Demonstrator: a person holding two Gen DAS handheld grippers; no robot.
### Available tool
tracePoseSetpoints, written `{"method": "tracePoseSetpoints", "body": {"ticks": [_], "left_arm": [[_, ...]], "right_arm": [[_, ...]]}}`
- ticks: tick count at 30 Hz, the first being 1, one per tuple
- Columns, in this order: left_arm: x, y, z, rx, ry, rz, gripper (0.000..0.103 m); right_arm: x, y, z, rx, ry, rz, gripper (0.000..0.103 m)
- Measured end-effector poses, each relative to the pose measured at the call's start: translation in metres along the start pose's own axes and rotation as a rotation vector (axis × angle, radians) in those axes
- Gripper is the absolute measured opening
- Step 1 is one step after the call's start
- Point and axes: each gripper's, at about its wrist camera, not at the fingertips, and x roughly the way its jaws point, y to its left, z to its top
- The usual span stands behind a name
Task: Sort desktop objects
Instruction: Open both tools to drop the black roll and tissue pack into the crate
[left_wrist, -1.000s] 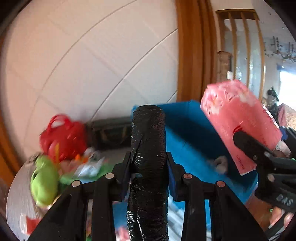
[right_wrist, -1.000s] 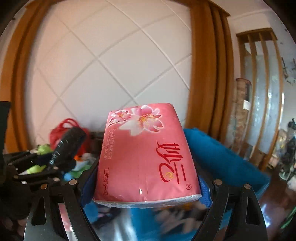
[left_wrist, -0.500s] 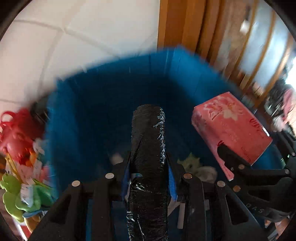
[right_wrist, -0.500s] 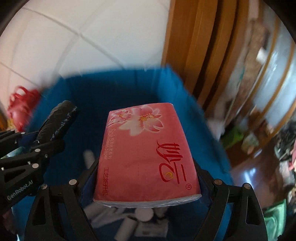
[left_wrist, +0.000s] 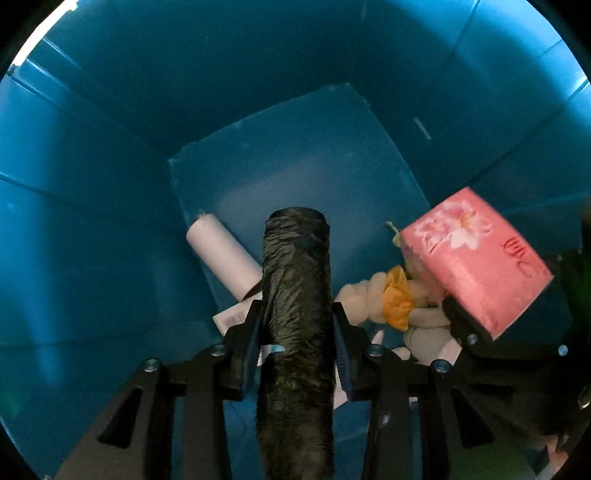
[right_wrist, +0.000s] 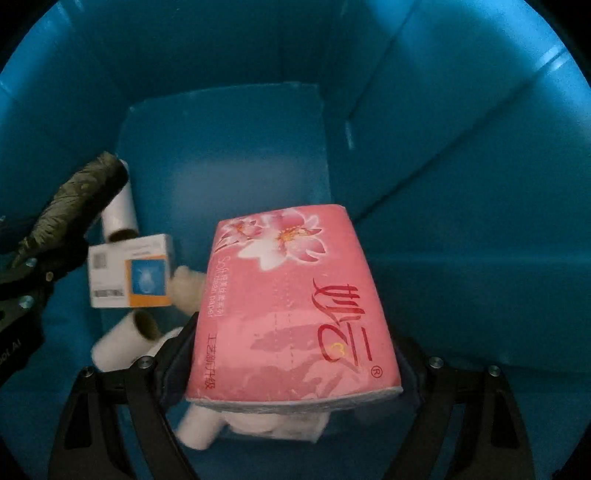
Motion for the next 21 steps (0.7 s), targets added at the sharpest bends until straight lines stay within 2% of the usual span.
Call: {"method": "tracePoseSetpoints", "body": {"ticks": [1, 3, 4, 5, 12, 17, 21], "left_arm": [[-0.001, 0.001, -0.001, -0.01, -0.004, 0.001, 0.035], [-0.005, 0.004, 0.002, -0.017, -0.012, 0.004, 0.046], [-0.007, 0.004, 0.001, -0.022, -0.017, 0.006, 0.055], [-0.009, 0.005, -0.001, -0.027, -0.02, 0.008, 0.058], [-0.039, 0.006, -0.003, -0.029, -0.06, -0.013, 0.058], [-0.078, 0.008, -0.02, -0.014, -0.143, -0.059, 0.058], [-0.117, 0.01, -0.045, 0.004, -0.237, -0.09, 0.058]], "right_arm": [[-0.001, 0.001, 0.003, -0.001, -0.004, -0.006, 0.089], [-0.005, 0.004, 0.006, -0.002, -0.007, 0.007, 0.09], [-0.006, 0.006, 0.009, -0.003, -0.009, 0.013, 0.09], [-0.006, 0.008, 0.01, -0.009, -0.008, 0.009, 0.091], [-0.028, 0.014, 0.007, -0.047, -0.056, -0.026, 0.1], [-0.059, 0.017, -0.001, -0.067, -0.109, -0.031, 0.102], [-0.097, 0.022, -0.019, -0.068, -0.168, 0.0, 0.103]]}}
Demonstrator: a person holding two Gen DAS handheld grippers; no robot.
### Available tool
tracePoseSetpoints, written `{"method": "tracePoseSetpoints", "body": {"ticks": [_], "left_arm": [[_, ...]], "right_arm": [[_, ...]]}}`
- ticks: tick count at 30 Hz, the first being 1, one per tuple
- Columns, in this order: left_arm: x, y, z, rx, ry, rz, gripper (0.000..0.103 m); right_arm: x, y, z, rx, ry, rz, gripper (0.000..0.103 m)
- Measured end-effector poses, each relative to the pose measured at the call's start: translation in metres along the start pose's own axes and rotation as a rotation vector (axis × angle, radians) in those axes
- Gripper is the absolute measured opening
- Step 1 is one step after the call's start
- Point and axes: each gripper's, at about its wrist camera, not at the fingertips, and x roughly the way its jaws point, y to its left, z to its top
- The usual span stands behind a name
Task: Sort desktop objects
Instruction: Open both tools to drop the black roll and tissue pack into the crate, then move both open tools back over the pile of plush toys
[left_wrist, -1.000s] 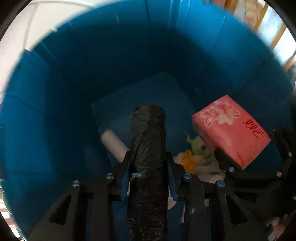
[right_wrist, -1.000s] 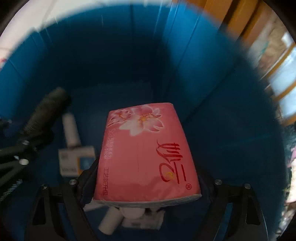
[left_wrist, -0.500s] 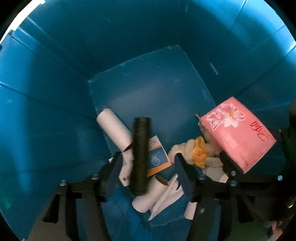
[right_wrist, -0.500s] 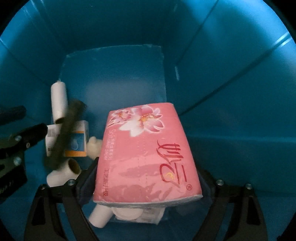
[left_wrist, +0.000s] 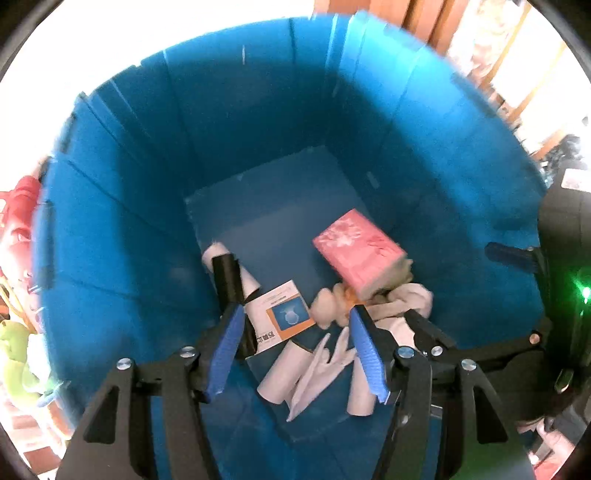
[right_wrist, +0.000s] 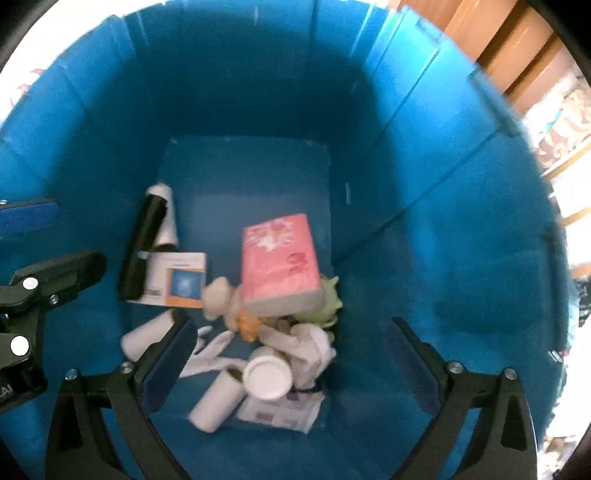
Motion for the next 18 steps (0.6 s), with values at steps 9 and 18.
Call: {"method": "tracePoseSetpoints", "body": {"ticks": [9, 18], "left_arm": [[-0.115, 0.005, -0.064, 0.06, -0.341, -0.017, 0.074], [-0.181, 0.054, -0.153, 0.061, -0.608, 0.033, 0.076]], "right_arm": [[-0.092, 0.024, -0.043, -0.011, -0.199, 0.036, 0.103], [-0.162, 0.075, -0.1, 0.065, -0.44, 0.096, 0.103]]}}
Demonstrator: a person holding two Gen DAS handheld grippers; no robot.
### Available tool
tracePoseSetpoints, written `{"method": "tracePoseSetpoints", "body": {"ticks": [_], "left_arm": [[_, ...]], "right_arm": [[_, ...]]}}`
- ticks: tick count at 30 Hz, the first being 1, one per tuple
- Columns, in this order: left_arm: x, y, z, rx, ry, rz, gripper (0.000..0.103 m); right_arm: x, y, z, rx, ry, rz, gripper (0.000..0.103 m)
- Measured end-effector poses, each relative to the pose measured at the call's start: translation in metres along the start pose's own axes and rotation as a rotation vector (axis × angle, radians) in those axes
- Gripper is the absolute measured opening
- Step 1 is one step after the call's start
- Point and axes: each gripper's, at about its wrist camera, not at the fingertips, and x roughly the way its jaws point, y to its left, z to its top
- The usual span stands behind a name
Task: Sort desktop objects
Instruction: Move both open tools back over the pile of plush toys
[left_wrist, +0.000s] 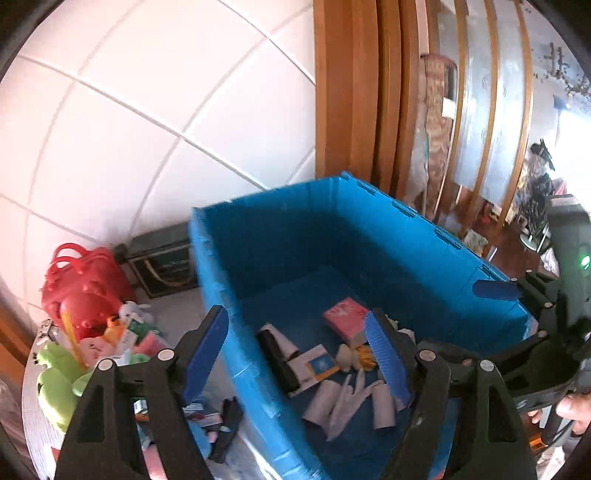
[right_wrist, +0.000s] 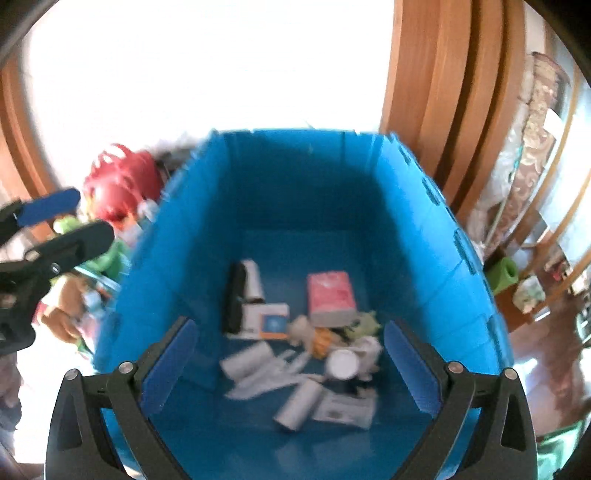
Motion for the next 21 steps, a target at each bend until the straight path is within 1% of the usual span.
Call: {"method": "tracePoseSetpoints", "body": {"ticks": [1, 3, 6, 9, 10, 13, 15, 17, 21], "left_arm": [[-0.008, 0.008, -0.009, -0.004, -0.016, 0.009, 0.076], [-0.022, 0.025, -0.026, -0.008, -0.038, 0.034, 0.076], [-0.037, 0.056, -0.06, -0.031, -0.061, 0.114, 0.076], [-0.045, 0.085, -0.091, -0.06, -0.075, 0.17, 0.076], [-0.047, 0.095, -0.102, -0.07, -0.073, 0.201, 0.076], [-0.05, 0.133, -0.14, -0.1, -0.068, 0.323, 0.077], [-0.05, 0.157, -0.159, -0.125, -0.047, 0.364, 0.077], [-0.048, 0.189, -0.183, -0.173, 0.0, 0.375, 0.077], [-0.047, 0.233, -0.226, -0.246, 0.065, 0.384, 0.077]], "right_arm": [[-0.009, 0.012, -0.005, 0.011, -0.036, 0.004, 0.103], [-0.021, 0.029, -0.013, 0.022, -0.081, 0.008, 0.103], [-0.035, 0.065, -0.028, 0.036, -0.159, 0.04, 0.103], [-0.038, 0.096, -0.039, 0.044, -0.205, 0.077, 0.103], [-0.037, 0.11, -0.044, 0.051, -0.217, 0.099, 0.103], [-0.028, 0.141, -0.051, 0.049, -0.242, 0.136, 0.103], [-0.023, 0.161, -0.056, 0.031, -0.25, 0.142, 0.103], [-0.012, 0.189, -0.064, -0.013, -0.241, 0.156, 0.103], [0.017, 0.231, -0.078, -0.068, -0.193, 0.17, 0.103]]}}
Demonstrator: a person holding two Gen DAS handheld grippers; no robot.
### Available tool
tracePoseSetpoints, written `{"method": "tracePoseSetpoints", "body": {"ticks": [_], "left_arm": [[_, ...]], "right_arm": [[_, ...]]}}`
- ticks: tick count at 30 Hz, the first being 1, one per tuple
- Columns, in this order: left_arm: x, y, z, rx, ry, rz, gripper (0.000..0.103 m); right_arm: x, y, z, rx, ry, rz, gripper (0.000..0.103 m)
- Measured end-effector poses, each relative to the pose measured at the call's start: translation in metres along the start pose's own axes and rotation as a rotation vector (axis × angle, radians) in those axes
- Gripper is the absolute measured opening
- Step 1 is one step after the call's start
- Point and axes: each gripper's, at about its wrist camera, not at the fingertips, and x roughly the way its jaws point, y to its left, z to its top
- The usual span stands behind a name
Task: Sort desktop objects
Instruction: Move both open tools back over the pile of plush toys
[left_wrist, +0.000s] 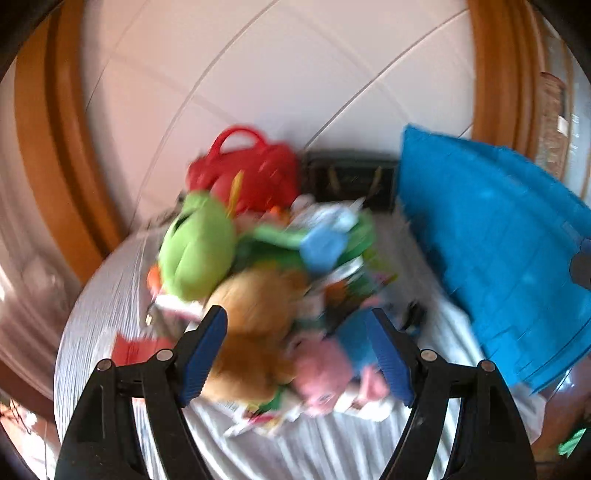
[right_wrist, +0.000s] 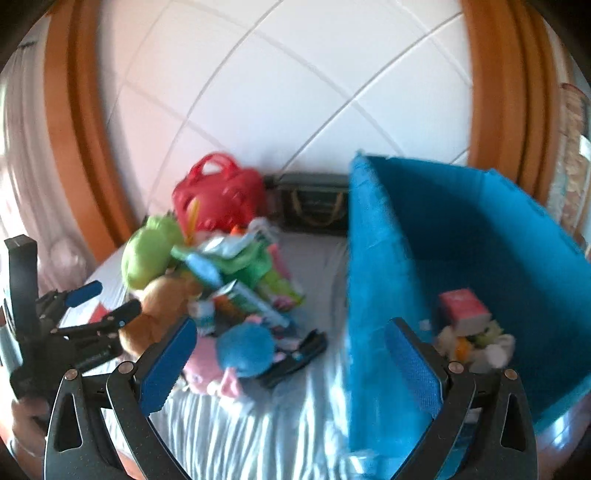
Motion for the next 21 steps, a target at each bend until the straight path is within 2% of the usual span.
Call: {"method": "tracePoseSetpoints", "body": {"ticks": [1, 4, 5, 6, 10, 14, 15, 16, 17, 18, 21], "left_arm": [[0.006, 0.012, -0.01, -0.01, 0.015, 0.02, 0.077], [0.017, 0.032, -0.033, -0.038, 0.054, 0.057, 0.077], [0.02, 0.036, -0.041, -0.045, 0.067, 0.063, 0.077], [0.025, 0.041, -0.046, -0.06, 0.083, 0.072, 0.077], [0.049, 0.056, -0.051, -0.147, 0.124, 0.107, 0.077], [0.087, 0.054, -0.049, -0.25, 0.165, 0.1, 0.077], [0.093, 0.052, -0.05, -0.249, 0.171, 0.124, 0.079], [0.098, 0.048, -0.051, -0.227, 0.16, 0.181, 0.082], [0.103, 0.043, -0.052, -0.186, 0.155, 0.241, 0.082], [0.104, 0.041, -0.055, -0.153, 0.158, 0.265, 0.082], [0.097, 0.051, -0.07, -0.135, 0.143, 0.249, 0.084]], "right_arm": [[0.012, 0.008, -0.005, -0.003, 0.023, 0.0, 0.103], [0.027, 0.032, -0.019, -0.113, -0.014, -0.175, 0.103], [0.031, 0.039, -0.022, -0.143, -0.015, -0.197, 0.103], [0.034, 0.043, -0.024, -0.162, -0.015, -0.187, 0.103], [0.058, 0.058, -0.03, -0.146, 0.049, -0.031, 0.103], [0.082, 0.067, -0.031, -0.148, 0.078, 0.019, 0.103], [0.09, 0.07, -0.031, -0.154, 0.086, 0.027, 0.103], [0.097, 0.073, -0.031, -0.169, 0.101, 0.037, 0.103], [0.102, 0.076, -0.031, -0.179, 0.107, 0.046, 0.103], [0.106, 0.079, -0.031, -0.189, 0.111, 0.055, 0.103], [0.121, 0.088, -0.032, -0.229, 0.136, 0.087, 0.103]]}}
